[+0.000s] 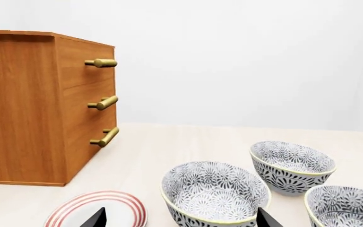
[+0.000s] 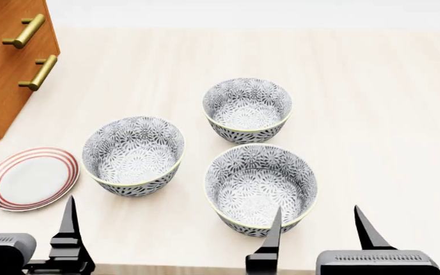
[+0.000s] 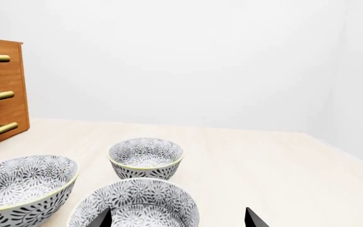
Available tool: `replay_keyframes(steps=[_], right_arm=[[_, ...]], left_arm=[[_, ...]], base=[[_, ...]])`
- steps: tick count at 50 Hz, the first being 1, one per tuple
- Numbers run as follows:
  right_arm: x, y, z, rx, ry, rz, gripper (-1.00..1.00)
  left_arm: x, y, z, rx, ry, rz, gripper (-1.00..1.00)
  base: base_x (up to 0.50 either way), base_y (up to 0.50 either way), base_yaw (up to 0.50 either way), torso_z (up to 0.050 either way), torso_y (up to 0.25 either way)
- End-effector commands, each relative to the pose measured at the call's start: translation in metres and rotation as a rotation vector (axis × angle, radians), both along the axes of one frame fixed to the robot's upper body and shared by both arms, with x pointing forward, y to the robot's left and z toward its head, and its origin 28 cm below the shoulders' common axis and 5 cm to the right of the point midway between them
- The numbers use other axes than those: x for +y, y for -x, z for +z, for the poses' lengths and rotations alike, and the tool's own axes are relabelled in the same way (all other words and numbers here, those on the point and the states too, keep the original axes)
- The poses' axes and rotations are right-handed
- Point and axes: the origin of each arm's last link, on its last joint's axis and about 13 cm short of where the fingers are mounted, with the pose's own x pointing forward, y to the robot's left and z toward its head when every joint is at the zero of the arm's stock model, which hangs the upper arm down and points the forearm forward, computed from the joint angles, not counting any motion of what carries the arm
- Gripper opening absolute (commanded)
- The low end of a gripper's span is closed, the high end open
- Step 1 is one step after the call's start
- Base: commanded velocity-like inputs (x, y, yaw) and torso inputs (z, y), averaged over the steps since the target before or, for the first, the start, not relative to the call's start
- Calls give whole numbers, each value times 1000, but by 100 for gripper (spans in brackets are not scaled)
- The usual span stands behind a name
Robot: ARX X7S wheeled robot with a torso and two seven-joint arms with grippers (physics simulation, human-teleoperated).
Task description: Stack the bowl at the front on the bowl in the middle.
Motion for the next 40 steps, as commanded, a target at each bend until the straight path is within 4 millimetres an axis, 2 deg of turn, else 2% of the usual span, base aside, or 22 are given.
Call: replay_keyframes(steps=[1,17,18,27,40], right_arm=[[2,7,20,-36,42,-22,100],[7,7,11,-20,70,-26,100],[7,7,11,-20,11,10,100],[8,7,13,-55,50,14,100],[7,3,19,-34,67,-3,100]], left_arm=[[-2,7,17,-55,-7,-13,100],[-1,11,5,-52,-24,-16,100],[-1,10,5,-51,-22,-15,100],[-1,8,4,-44,-19,-12,100],[-2,6,7,-58,-35,-1,100]], base=[[0,0,0,0,0],[0,469,0,0,0],[0,0,0,0,0],[33,0,0,0,0],[500,0,0,0,0]])
